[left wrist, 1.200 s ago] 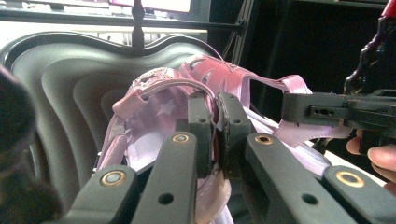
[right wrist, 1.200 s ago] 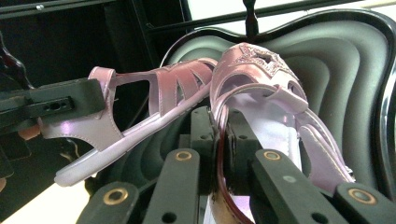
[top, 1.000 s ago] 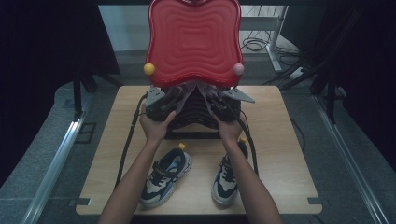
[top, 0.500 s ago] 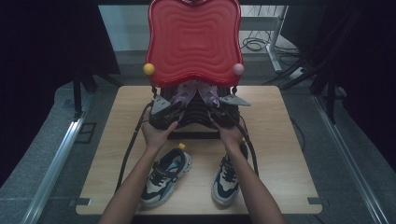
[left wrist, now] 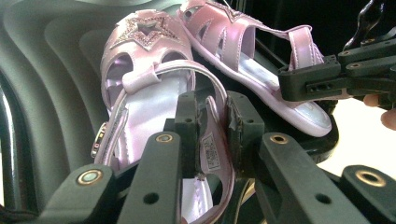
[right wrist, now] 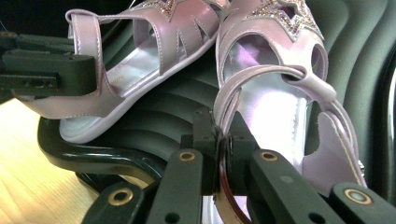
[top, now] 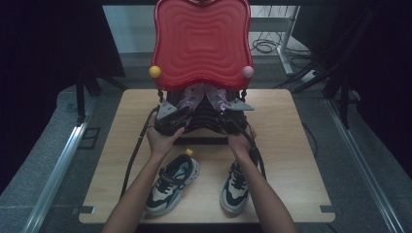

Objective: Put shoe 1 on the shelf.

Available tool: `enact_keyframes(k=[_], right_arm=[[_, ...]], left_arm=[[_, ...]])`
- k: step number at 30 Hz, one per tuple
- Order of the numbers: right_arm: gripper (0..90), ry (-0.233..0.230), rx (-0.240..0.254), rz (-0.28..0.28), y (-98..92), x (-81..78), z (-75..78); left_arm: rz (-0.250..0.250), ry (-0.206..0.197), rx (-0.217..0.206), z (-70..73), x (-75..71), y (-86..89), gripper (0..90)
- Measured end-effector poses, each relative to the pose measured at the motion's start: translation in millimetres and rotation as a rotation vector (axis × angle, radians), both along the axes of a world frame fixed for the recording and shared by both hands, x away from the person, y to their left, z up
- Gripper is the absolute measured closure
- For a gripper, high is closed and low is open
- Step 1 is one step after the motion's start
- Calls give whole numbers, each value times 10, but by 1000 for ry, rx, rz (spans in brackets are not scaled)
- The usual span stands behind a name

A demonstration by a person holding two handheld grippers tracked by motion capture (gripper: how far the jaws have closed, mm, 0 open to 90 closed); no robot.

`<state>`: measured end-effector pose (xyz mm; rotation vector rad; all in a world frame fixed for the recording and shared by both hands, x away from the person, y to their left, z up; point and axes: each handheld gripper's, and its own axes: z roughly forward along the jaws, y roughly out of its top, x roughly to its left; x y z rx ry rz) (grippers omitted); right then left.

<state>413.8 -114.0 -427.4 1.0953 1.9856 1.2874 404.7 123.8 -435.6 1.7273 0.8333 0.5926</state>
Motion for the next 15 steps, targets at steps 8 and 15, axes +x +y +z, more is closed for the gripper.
enact_keyframes(k=[8, 15], right_arm=[[864, -17, -46, 1, 31, -6, -2], [868, -30, -78, 5, 57, -8, 7]], left_arm=[[-4, 2, 29, -8, -22, -25, 779], [0, -3, 42, -5, -36, -9, 788]])
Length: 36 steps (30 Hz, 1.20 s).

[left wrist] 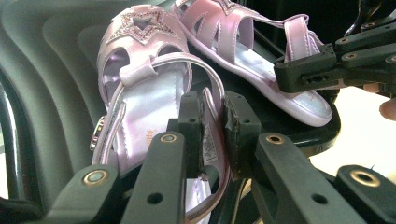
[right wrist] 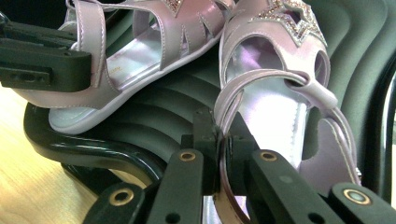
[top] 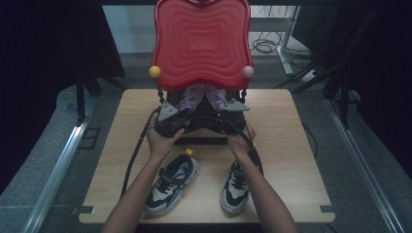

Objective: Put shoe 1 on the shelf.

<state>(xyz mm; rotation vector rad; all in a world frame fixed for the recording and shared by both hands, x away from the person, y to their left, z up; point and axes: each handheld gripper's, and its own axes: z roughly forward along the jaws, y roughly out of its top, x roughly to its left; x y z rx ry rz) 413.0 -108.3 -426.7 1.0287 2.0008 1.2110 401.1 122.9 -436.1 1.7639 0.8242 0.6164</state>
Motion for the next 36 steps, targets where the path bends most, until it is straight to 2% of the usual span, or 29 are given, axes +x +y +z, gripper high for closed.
enact_keyframes(k=[7, 14, 18, 25, 26, 27, 30, 31, 36], right_arm=[[869, 3, -28, 4, -2, 13, -20], [869, -10, -21, -4, -50, 8, 23], [868, -6, -35, -2, -55, 9, 18], [860, 16, -30, 4, -53, 24, -15], [851, 24, -25, 5, -54, 27, -22], [805, 44, -7, 10, -59, 35, -31], [623, 73, 49, 12, -85, 36, -28], [606, 74, 63, 14, -101, 23, -11], [588, 78, 98, 47, -147, -36, 54]], left_arm=[[-1, 2, -2, -5, -4, -2, 787], [-3, 5, -9, -3, -7, 7, 785], [-3, 9, -6, -8, -7, 5, 782], [-6, 16, -11, -5, -9, 12, 765], [-9, 20, -13, -2, -11, 17, 759], [-11, 22, -12, 2, -13, 23, 744], [-9, 17, -15, 30, -39, 38, 693], [-9, 15, -20, 40, -45, 42, 654], [-15, 7, -42, 98, -89, 66, 609]])
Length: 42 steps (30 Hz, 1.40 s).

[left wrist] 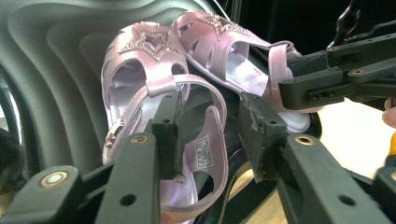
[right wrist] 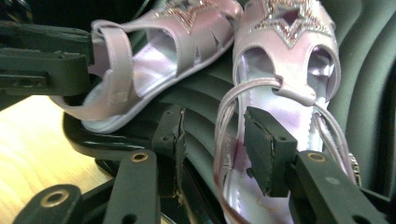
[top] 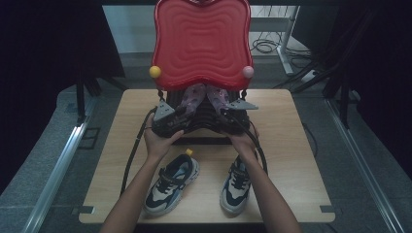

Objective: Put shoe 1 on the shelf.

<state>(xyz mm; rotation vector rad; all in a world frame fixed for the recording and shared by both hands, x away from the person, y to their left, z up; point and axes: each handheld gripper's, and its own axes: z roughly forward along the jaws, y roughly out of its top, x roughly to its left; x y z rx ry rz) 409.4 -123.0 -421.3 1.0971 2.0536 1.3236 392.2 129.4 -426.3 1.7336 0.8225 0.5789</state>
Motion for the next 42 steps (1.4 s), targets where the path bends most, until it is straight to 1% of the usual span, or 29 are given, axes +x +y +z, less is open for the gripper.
enact_keyframes(k=[3, 5, 9, 12, 18, 20, 21, 23, 25, 27, 28, 29, 31, 33, 38, 39, 40, 42], right_arm=[[587, 3, 33, 18, -43, -48, 42], [587, -2, 45, 24, -78, -76, 70], [586, -1, 85, 35, -142, -122, 105], [583, -3, 105, 46, -192, -156, 112], [579, -1, 136, 60, -299, -236, 100], [569, 6, 145, 82, -335, -266, 95], [564, 11, 148, 98, -356, -294, 95], [557, -1, 145, 113, -389, -346, 95], [547, -4, 155, 133, -439, -405, 92], [536, -7, 148, 148, -464, -442, 84], [532, -11, 144, 151, -468, -451, 79], [526, -10, 138, 162, -479, -477, 70], [509, -5, 123, 179, -486, -520, 52], [502, -1, 110, 194, -488, -559, 38], [485, 6, 106, 225, -493, -643, 8], [483, 5, 107, 228, -499, -664, 4], [482, 6, 109, 229, -504, -683, 1], [481, 1, 112, 229, -523, -734, -10]], left_arm=[[-6, 2, -8, 29, -29, 22, 572], [-9, 3, -9, 54, -52, 47, 558], [-20, 19, -32, 89, -81, 84, 532], [-28, 26, -18, 98, -119, 106, 520], [-30, 39, -25, 102, -216, 177, 517], [-35, 31, -1, 112, -260, 201, 513], [-37, 29, 3, 117, -277, 215, 513], [-46, 32, 0, 135, -322, 256, 512], [-49, 32, -1, 148, -384, 290, 511], [-54, 34, -3, 149, -413, 305, 511], [-57, 29, 5, 145, -441, 317, 511], [-57, 27, 6, 139, -459, 320, 510], [-66, 36, 27, 118, -498, 335, 506], [-67, 42, 33, 108, -520, 345, 501], [-84, 54, 28, 81, -633, 374, 491], [-87, 52, 27, 75, -659, 378, 490], [-92, 37, 29, 63, -710, 385, 491], [-101, 27, 36, 48, -787, 404, 490]])
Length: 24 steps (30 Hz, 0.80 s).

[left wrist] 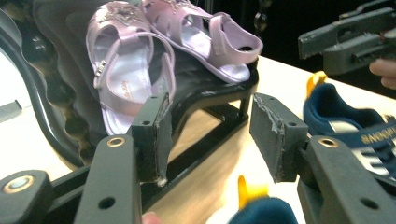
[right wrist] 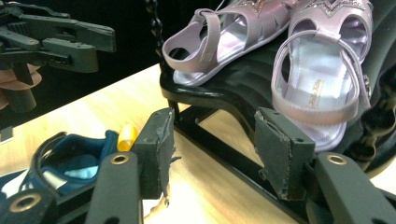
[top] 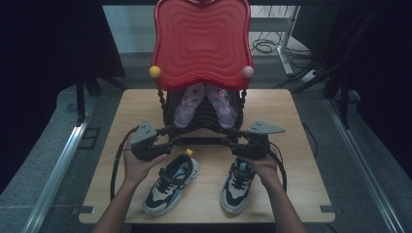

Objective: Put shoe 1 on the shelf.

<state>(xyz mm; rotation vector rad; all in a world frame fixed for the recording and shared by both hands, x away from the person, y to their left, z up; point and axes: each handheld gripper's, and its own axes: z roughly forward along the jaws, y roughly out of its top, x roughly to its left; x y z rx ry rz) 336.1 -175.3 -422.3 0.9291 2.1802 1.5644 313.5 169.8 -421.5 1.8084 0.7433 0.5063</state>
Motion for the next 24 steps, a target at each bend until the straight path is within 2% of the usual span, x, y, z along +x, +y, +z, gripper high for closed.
enact_keyframes(k=[10, 15, 17, 20, 23, 24], right_arm=[[465, 5, 16, 14, -106, -206, -57], [462, -14, 31, 18, -118, -313, -90], [459, -19, 15, 23, -102, -338, -90], [457, -26, 0, 34, -81, -377, -86], [455, -21, -3, 44, -49, -392, -102], [455, -20, -4, 44, -40, -394, -105]], left_arm=[[-29, 77, 6, -134, -283, 115, 468], [-29, 123, 8, -251, -379, 191, 468], [-27, 134, 7, -294, -415, 220, 467], [-17, 145, -21, -367, -486, 280, 468], [-16, 149, 3, -412, -545, 312, 469], [-15, 155, -7, -436, -575, 336, 470]])
